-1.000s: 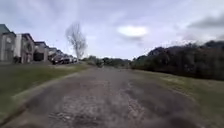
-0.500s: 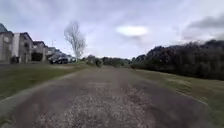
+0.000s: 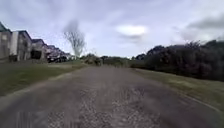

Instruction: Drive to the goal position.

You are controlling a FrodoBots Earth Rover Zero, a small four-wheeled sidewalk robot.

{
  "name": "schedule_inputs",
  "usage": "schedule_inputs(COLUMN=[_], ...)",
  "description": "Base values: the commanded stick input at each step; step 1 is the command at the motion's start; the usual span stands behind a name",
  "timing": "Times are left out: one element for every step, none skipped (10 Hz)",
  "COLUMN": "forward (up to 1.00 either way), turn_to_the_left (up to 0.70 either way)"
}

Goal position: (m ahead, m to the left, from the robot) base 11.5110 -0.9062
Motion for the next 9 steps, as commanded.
schedule_inputs(forward=[0.66,0.66,0.66,0.66,0.66,0.66,0.67,0.67,0.66], turn_to_the_left=[0.33,0.33,0.33,0.28,0.2,0.14,0.08,0.02,0.0])
